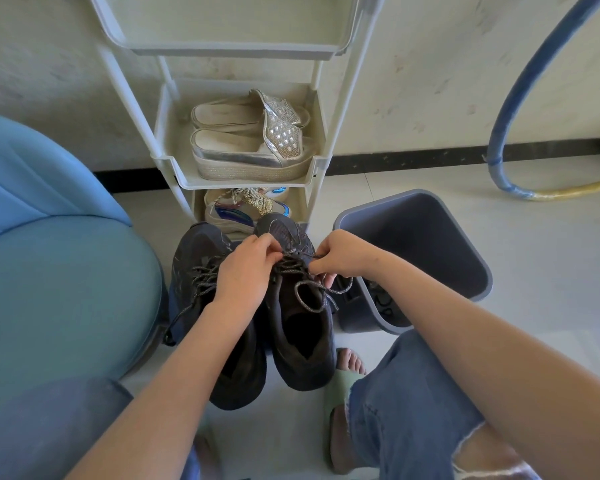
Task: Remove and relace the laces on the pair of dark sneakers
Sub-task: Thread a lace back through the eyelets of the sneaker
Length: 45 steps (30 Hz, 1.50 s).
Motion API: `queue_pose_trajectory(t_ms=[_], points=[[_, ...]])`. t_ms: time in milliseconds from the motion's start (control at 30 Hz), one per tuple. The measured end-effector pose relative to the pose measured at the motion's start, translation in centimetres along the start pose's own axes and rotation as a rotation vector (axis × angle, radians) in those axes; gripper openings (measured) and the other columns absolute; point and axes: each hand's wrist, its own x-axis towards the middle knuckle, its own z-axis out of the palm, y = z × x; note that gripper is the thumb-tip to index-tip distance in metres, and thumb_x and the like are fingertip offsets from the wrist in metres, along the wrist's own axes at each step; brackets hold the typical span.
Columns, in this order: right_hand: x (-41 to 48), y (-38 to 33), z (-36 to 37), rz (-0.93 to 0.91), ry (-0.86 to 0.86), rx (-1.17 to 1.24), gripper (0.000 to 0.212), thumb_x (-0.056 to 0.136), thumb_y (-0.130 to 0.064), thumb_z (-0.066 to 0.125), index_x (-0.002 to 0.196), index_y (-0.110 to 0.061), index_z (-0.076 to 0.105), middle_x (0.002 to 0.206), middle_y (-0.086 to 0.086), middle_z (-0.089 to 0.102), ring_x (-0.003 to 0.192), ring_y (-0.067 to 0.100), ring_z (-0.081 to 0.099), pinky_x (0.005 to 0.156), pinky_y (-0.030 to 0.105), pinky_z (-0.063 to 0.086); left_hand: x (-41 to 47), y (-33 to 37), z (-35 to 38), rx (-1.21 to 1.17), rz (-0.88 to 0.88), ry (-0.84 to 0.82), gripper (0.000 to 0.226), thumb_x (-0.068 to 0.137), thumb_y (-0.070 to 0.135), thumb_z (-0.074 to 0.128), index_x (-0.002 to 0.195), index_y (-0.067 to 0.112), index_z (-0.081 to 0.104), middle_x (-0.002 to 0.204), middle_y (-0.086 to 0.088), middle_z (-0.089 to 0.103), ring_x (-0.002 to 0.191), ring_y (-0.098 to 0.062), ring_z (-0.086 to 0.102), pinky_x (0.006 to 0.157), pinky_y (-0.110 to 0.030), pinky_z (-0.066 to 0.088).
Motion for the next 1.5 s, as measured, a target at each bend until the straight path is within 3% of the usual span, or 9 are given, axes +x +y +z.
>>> queue_pose_trajectory(t_ms=[167, 267, 500, 667, 800, 1000, 1167, 1333, 1500], points=[[-0.4, 0.2, -1.0, 0.035, -0.042, 0.112, 0.026, 0.087, -0.020, 0.054, 0.075, 0.000, 0.065, 0.082, 0.008, 0.075, 0.043, 0.003, 0.046, 0.041, 0.012, 0.034, -0.3, -0.2, -0.3, -0.054, -0.119, -0.149, 0.028, 0.092, 0.027, 0.058, 0.120, 0.023, 0.060, 0.116, -0.001, 0.057, 0.103, -0.019, 0.058, 0.091, -0.030, 0.045], [-0.6, 0.3, -1.5, 0.063, -0.069, 0.159, 0.024, 0.086, -0.020, 0.051, 0.072, -0.004, 0.062, 0.083, 0.006, 0.076, 0.063, 0.010, 0.059, 0.044, 0.013, 0.034, -0.4, -0.1, -0.9, -0.082, -0.134, -0.235, 0.035, 0.091, 0.027, 0.058, 0.126, 0.024, 0.058, 0.122, -0.002, 0.060, 0.109, -0.020, 0.058, 0.097, -0.035, 0.046], [-0.7, 0.2, -1.7, 0.097, -0.060, 0.170, 0.024, 0.088, -0.018, 0.050, 0.072, -0.003, 0.060, 0.089, 0.010, 0.075, 0.061, 0.005, 0.065, 0.045, 0.014, 0.032, -1.0, 0.4, -1.5, -0.137, -0.163, -0.278, 0.044, 0.084, 0.029, 0.063, 0.128, 0.024, 0.056, 0.127, -0.004, 0.057, 0.113, -0.021, 0.055, 0.094, -0.037, 0.049], [-0.7, 0.1, -2.2, 0.017, 0.171, 0.141, 0.024, 0.094, -0.027, 0.056, 0.081, -0.010, 0.066, 0.075, -0.002, 0.067, 0.054, 0.007, 0.048, 0.046, 0.013, 0.034, -1.0, 0.3, -2.4, -0.184, -0.205, -0.343, 0.045, 0.091, 0.029, 0.059, 0.134, 0.021, 0.049, 0.135, -0.004, 0.053, 0.116, -0.024, 0.054, 0.096, -0.041, 0.049], [-1.2, -0.8, -2.2, -0.162, 0.259, 0.208, 0.026, 0.097, -0.026, 0.054, 0.093, -0.006, 0.070, 0.065, -0.004, 0.050, 0.049, 0.004, 0.036, 0.046, 0.010, 0.032, -1.8, 0.6, -3.0, -0.173, -0.273, -0.425, 0.055, 0.081, 0.035, 0.071, 0.127, 0.011, 0.054, 0.115, -0.007, 0.058, 0.096, -0.026, 0.065, 0.088, -0.043, 0.054], [-0.7, -2.4, -1.0, -0.281, 0.216, 0.180, 0.017, 0.092, -0.019, 0.062, 0.097, -0.004, 0.070, 0.069, -0.005, 0.061, 0.049, -0.006, 0.049, 0.051, 0.005, 0.039, -3.3, 1.0, -1.7, -0.056, -0.247, -0.301, 0.055, 0.081, 0.035, 0.071, 0.125, 0.011, 0.051, 0.112, -0.007, 0.061, 0.091, -0.026, 0.065, 0.086, -0.039, 0.052], [-0.6, -2.2, 0.2, -0.271, 0.054, 0.077, 0.013, 0.089, -0.014, 0.066, 0.094, -0.003, 0.070, 0.069, -0.004, 0.063, 0.061, 0.007, 0.055, 0.053, 0.008, 0.044, -3.9, 0.9, -1.2, -0.149, -0.279, -0.173, 0.047, 0.082, 0.031, 0.071, 0.121, 0.010, 0.056, 0.113, -0.007, 0.062, 0.093, -0.026, 0.065, 0.088, -0.039, 0.052], [-0.3, -1.6, -0.2, -0.270, 0.152, 0.078, 0.011, 0.087, -0.016, 0.068, 0.094, -0.008, 0.073, 0.077, -0.006, 0.066, 0.062, -0.005, 0.056, 0.057, 0.004, 0.041, -4.3, 0.9, -0.8, -0.081, -0.234, -0.113, 0.041, 0.084, 0.033, 0.069, 0.117, 0.014, 0.057, 0.117, -0.003, 0.059, 0.106, -0.022, 0.057, 0.087, -0.031, 0.044], [0.3, -2.0, 0.5, -0.295, 0.155, 0.022, 0.010, 0.086, -0.013, 0.069, 0.094, -0.008, 0.073, 0.084, -0.002, 0.068, 0.077, 0.005, 0.060, 0.079, 0.016, 0.045, -4.3, 0.6, -0.7, -0.168, -0.275, -0.093, 0.045, 0.078, 0.040, 0.073, 0.112, 0.014, 0.059, 0.110, -0.001, 0.062, 0.101, -0.020, 0.059, 0.085, -0.032, 0.046]])
